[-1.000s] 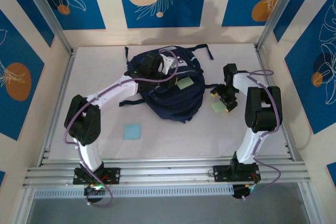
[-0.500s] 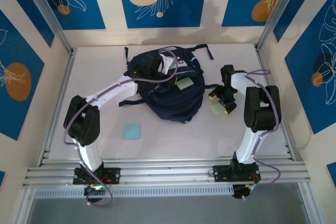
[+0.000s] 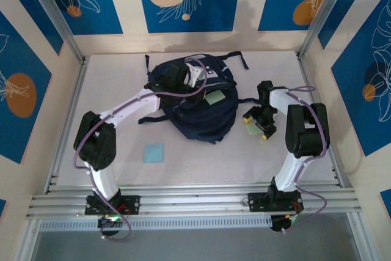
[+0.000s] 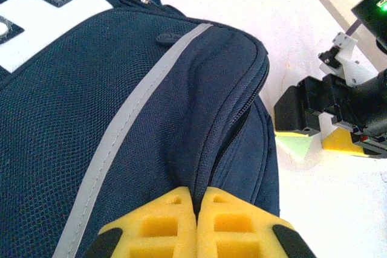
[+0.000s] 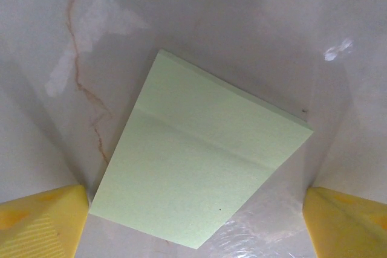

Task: Pack books, pencil case, and school supplies into a backpack

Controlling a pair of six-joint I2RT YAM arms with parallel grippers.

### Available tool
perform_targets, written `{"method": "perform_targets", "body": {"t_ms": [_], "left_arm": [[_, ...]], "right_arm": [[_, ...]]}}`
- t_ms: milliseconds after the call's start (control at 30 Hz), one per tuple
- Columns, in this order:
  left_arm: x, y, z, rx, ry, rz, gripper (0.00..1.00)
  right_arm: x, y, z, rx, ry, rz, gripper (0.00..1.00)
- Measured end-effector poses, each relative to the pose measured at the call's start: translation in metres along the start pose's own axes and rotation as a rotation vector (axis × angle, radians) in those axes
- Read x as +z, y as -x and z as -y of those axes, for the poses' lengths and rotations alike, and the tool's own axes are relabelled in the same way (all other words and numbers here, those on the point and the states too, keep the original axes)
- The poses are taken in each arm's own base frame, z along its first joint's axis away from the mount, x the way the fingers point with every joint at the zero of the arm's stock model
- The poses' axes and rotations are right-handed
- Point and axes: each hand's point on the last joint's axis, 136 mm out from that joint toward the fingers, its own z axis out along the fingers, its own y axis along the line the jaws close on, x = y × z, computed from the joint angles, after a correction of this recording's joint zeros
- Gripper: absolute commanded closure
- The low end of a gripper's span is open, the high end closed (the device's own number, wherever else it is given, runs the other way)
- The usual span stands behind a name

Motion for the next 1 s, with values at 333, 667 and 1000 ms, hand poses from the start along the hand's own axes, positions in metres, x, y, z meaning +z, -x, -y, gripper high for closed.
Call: {"method": "perform_targets", "body": {"t_ms": [333, 667, 1000], "left_arm": [[-0.003, 0.000, 0.000, 0.001, 0.002, 0.003, 1.00], [-0.003, 0.000, 0.000, 0.001, 0.003, 0.003, 1.00], [-0.003, 0.000, 0.000, 0.005, 0.003, 0.004, 1.00]], "right_arm": [[0.003, -0.001, 0.007, 0.017, -0.021, 0.007, 0.32], [0.001, -0.002, 0.012, -0.011, -0.022, 0.029, 0.48], [-0.020, -0.001, 0.000, -0.092, 0.050, 0.087, 0.52]]}}
